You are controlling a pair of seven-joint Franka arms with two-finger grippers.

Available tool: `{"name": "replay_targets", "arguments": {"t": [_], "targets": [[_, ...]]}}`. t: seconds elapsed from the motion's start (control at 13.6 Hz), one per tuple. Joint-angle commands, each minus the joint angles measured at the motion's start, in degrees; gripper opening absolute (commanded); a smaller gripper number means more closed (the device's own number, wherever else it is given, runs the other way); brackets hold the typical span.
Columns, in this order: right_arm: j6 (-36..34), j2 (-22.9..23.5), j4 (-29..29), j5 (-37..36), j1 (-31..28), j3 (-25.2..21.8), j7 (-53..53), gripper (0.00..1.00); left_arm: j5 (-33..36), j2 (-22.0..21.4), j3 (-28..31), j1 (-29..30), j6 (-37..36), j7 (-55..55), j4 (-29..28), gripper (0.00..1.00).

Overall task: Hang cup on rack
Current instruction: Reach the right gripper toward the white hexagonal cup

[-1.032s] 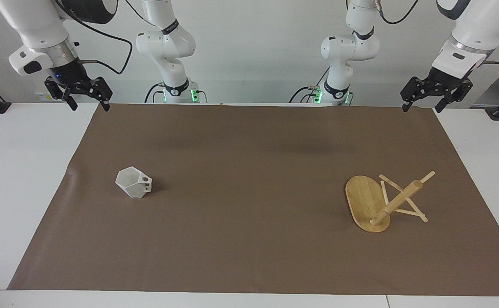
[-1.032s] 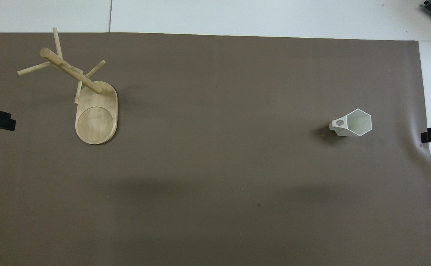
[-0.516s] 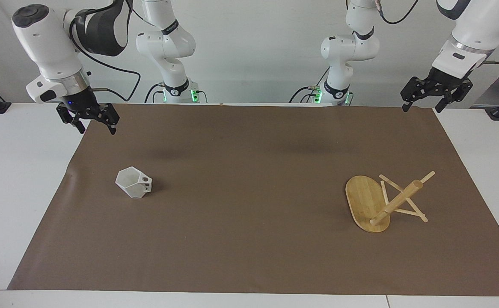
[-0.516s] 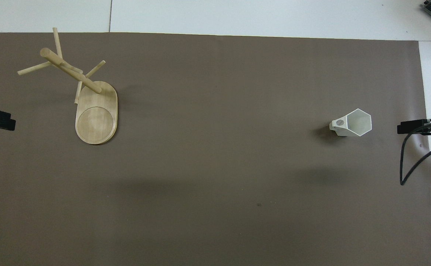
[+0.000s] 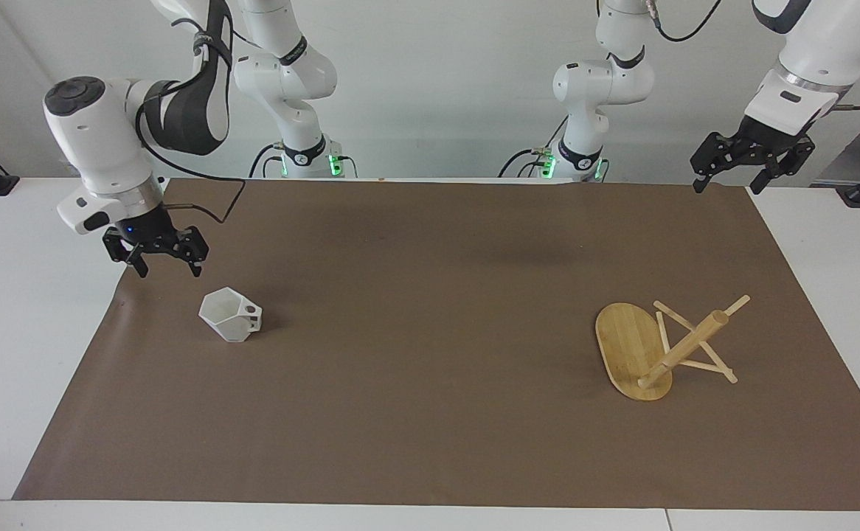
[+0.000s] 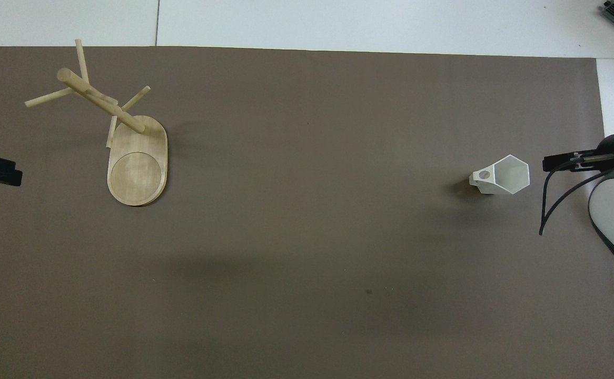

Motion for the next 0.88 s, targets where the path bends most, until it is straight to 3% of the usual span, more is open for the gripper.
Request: {"name": "replay_targets", "arguments": {"t": [0.0,0.37,0.81], "targets": [[2.8,2.7,0.0,1.0,-0.8,0.3,-3.3,1.0,-0.8,-1.4,0.0,0.2,0.2,0.6,-1.6,1.0],[4.2,5.7,-0.5,1.0,-0.9,0.3,-9.1,1.0,-0.8,-1.4,0.0,0.2,0.3,0.8,-1.6,1.0],[9.1,6.9,-3.8,1.0,-0.8,0.3,-8.6,1.0,-0.8,-1.4,0.0,0.2,0.0,1.2,-1.5,1.0]]}}
